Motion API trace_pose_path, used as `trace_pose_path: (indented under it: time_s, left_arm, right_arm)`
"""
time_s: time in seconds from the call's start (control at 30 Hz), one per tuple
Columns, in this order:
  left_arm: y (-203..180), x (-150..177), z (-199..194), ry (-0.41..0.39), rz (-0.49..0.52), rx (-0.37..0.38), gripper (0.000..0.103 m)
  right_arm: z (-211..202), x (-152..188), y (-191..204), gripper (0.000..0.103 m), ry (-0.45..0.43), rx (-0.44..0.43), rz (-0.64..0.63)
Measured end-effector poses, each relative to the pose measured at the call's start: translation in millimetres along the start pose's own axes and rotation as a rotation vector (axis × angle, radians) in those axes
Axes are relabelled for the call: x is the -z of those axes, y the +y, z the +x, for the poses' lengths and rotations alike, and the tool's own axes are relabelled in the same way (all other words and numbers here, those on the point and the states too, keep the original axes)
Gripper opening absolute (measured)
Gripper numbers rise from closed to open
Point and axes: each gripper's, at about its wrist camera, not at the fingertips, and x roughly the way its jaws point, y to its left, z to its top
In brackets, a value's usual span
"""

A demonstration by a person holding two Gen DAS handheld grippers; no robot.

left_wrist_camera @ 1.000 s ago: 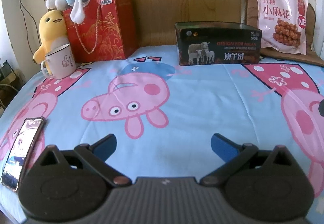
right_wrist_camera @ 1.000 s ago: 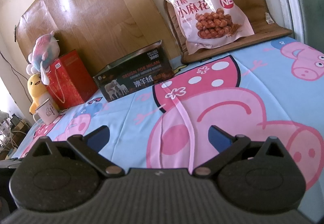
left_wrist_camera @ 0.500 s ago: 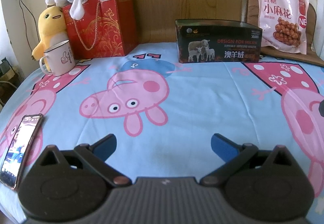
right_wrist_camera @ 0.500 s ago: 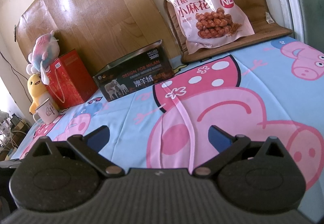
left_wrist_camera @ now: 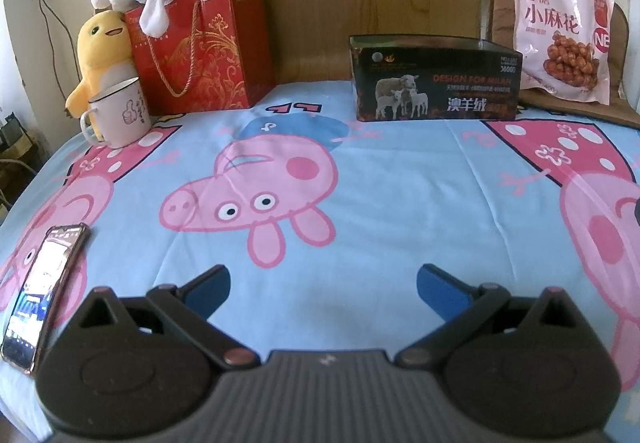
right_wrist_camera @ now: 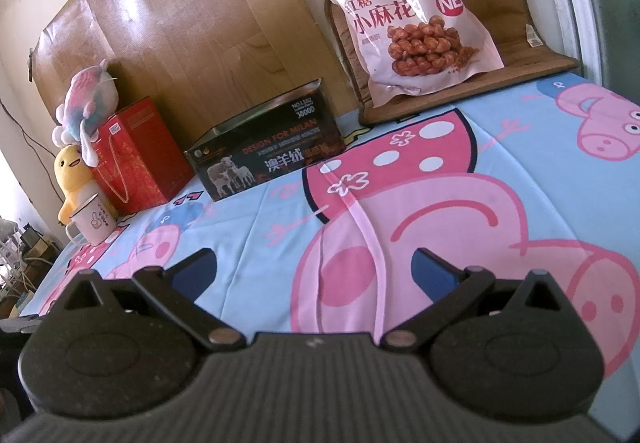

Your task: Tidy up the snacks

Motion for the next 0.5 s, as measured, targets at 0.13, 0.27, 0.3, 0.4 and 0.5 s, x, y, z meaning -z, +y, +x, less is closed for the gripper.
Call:
trace_pose_path:
  time_s: [0.13,0.27,0.3,0.4,0.5]
  left_arm:
    - [-1.0,0.4,0.5,-0.002,0.008,-0.006,0.103]
    - [-1.6,0.7,0.7,0.0,0.012,-0.002,0.103]
    - [-2.2,0.8,0.8,0.002,0.014,-0.001,0.103]
    - [-2.8,1.0,-0.3,-0.001,0.017,-0.002,0.103]
    - [-1.6,0.9,-0.4,-0.003,0.014,0.001,0.103]
  right_arm:
    - [-0.1,0.1,0.2,0.103,-0.002,0.001,0.001]
    - [0.2,0.4,0.5,0.103,-0.001,0.003,0.003]
    - [0.3,0.3,0.0,0.103,-0.002,0.003,0.003]
    - [1.1,0.3,-1.6,0.103,0.001,0.003,0.01]
    - [1.3,0.6,-1.5,0.103,0.007,0.003,0.009]
